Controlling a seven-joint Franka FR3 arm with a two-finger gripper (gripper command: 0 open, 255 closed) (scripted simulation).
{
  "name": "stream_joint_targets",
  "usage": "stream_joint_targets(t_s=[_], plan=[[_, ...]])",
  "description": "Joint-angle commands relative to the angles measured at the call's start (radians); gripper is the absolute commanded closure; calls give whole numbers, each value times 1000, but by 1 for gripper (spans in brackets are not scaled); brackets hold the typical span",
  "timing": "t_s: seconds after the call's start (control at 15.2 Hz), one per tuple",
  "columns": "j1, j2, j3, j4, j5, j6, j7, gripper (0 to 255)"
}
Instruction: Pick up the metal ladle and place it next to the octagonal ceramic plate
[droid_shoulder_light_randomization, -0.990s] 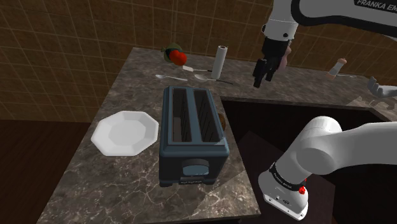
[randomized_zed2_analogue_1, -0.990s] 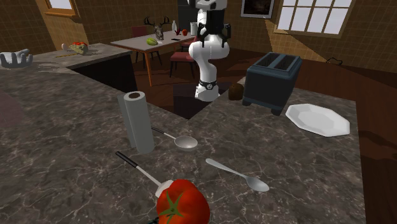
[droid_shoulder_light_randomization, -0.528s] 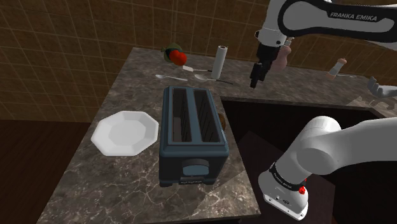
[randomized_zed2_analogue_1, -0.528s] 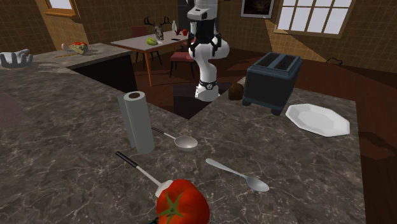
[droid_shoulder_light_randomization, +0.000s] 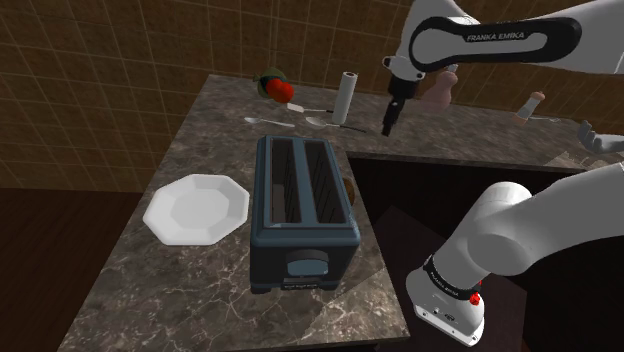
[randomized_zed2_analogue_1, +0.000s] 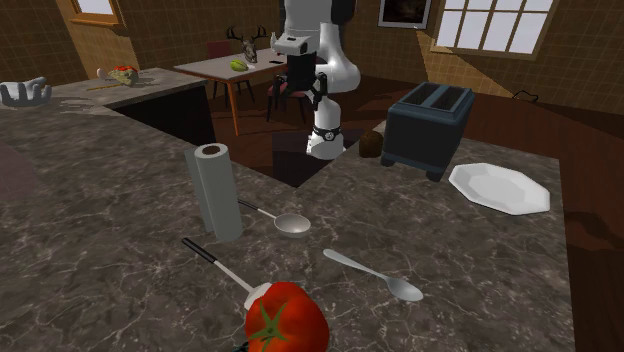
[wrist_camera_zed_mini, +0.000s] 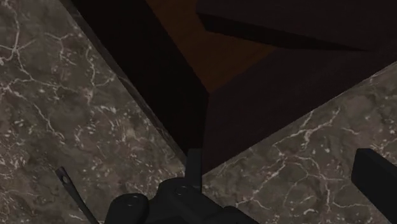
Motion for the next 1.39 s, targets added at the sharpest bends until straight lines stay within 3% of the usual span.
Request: stream_joint_targets(t_s=[0.0,0.4,0.79,1.06,1.32], plan=[[10,61,-45,20,-10,63,-82,0],[59,279,-156,121,34,229,-318,0],[91,529,-226,270,182,351,-591,0],[70,700,-221,397,313,393,-777,0],[17,861,-177,546,424,405,-934,0]])
